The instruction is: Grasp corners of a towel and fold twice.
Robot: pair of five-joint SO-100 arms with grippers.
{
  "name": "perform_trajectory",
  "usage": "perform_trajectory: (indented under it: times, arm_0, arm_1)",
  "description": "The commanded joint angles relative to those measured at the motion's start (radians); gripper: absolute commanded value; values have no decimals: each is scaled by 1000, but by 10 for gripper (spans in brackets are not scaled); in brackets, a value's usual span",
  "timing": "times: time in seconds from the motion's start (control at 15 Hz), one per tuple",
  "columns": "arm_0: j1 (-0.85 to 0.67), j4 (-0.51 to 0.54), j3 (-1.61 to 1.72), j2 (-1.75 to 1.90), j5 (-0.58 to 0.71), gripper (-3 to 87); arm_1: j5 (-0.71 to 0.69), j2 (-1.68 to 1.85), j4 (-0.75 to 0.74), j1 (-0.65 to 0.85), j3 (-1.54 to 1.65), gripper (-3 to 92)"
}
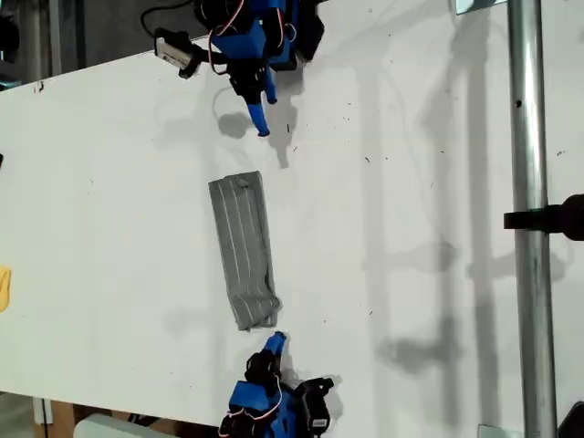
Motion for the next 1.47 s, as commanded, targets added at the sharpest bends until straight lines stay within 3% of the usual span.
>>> perform_trajectory:
  times: [0.0, 0.53, 0.73, 0.87, 1.13, 1.4]
  arm_0:
    - [-61, 12, 14, -3, 69, -26]
    - [-60, 14, 14, -3, 66, -26]
    - [-60, 12, 14, -3, 66, -26]
    - [-55, 12, 14, -3, 69, -26]
    - [-52, 12, 14, -3, 72, -26]
    - [-58, 12, 14, -3, 74, -26]
  arm_1:
    - [-11, -29, -20, -8, -9, 383]
    - [-60, -44, -32, 26, -23, 394]
    - [-486, -514, -155, 333, -316, 462]
    - [-641, -779, -296, 437, -445, 468]
    - [-626, -1261, -611, 459, -525, 469]
    - [-434, -1643, -618, 370, -792, 475]
